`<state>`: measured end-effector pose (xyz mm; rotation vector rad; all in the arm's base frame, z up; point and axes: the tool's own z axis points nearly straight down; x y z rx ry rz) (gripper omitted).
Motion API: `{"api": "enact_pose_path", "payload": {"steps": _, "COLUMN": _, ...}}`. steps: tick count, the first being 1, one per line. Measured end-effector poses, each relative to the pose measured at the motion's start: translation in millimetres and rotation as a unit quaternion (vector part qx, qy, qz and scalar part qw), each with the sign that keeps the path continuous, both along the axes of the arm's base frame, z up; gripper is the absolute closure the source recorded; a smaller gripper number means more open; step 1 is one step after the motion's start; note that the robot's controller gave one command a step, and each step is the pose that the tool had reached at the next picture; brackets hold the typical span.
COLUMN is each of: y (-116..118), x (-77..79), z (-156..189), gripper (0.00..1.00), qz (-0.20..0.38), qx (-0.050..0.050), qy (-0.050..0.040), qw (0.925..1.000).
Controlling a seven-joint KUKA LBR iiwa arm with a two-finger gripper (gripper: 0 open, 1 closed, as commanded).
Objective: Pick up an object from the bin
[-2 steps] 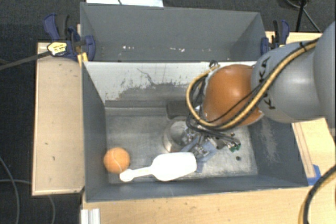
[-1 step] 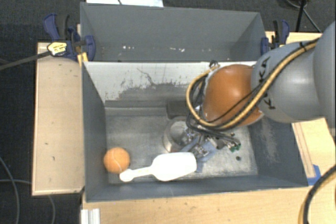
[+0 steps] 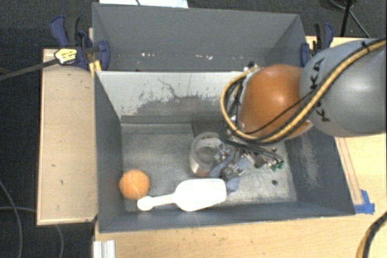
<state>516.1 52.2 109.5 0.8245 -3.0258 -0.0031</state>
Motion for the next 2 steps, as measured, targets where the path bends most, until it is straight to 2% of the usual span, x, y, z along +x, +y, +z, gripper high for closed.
{"api": "enact_pose_path", "payload": {"steps": 1, "y": -3, "x": 9.3, "z": 36, "gripper": 1.0, "qz": 0.001, "qx": 0.0, "qy": -0.0048, "qw": 1.0}}
{"api": "enact_pose_path", "payload": {"steps": 2, "y": -3, "x": 4.3, "z": 54, "gripper": 1.0, "qz": 0.004, "qx": 0.0, "qy": -0.0021, "qw": 1.0}}
